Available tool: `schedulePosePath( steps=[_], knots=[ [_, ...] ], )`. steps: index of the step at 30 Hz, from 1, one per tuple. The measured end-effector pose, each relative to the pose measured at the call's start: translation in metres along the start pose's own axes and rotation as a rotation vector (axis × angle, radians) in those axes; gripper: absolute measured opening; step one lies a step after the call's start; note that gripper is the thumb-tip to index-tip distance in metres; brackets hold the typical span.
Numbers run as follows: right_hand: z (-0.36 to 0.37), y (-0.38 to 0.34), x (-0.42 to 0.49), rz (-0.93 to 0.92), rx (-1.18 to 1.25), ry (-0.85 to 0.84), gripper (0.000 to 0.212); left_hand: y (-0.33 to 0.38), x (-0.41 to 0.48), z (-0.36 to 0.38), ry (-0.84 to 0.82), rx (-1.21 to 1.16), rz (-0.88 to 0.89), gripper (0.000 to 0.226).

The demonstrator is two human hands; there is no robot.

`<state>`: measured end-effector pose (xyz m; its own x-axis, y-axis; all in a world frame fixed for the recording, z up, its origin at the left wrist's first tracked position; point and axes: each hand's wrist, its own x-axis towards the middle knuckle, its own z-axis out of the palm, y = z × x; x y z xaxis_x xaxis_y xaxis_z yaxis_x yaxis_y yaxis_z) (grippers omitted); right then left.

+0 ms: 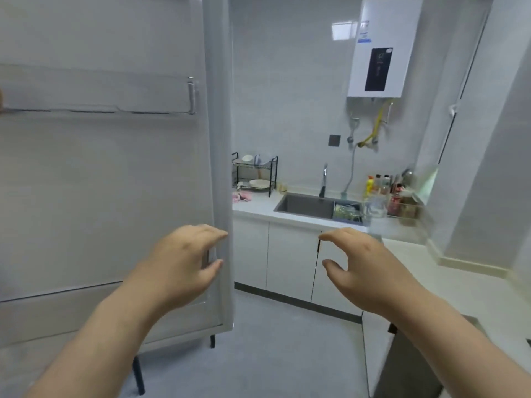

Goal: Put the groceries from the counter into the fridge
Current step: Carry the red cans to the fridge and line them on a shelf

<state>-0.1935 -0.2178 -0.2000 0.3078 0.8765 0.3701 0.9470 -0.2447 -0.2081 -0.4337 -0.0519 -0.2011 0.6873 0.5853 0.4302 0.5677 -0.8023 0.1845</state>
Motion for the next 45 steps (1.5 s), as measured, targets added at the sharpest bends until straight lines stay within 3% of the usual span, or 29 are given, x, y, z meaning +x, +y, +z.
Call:
schedulePosePath(
  steps=[5,20,35,45],
  knots=[
    [-0.032,0.073,-0.045,0.125,0.004,0.012,0.049,0.076,0.023,0.035,-0.058,-0.083,0.100,0.058],
    [-0.097,0.237,-0.195,0.533,-0.065,0.072,0.041,0.309,0.084,0.124,-0.180,-0.258,0.455,0.050],
    [-0.148,0.281,-0.336,1.037,-0.203,0.230,0.037,0.509,0.105,0.191,-0.327,-0.505,0.985,0.044],
    [-0.142,0.271,-0.385,1.384,-0.312,0.277,0.040,0.592,0.099,0.238,-0.488,-0.660,1.293,0.030]
  ],
)
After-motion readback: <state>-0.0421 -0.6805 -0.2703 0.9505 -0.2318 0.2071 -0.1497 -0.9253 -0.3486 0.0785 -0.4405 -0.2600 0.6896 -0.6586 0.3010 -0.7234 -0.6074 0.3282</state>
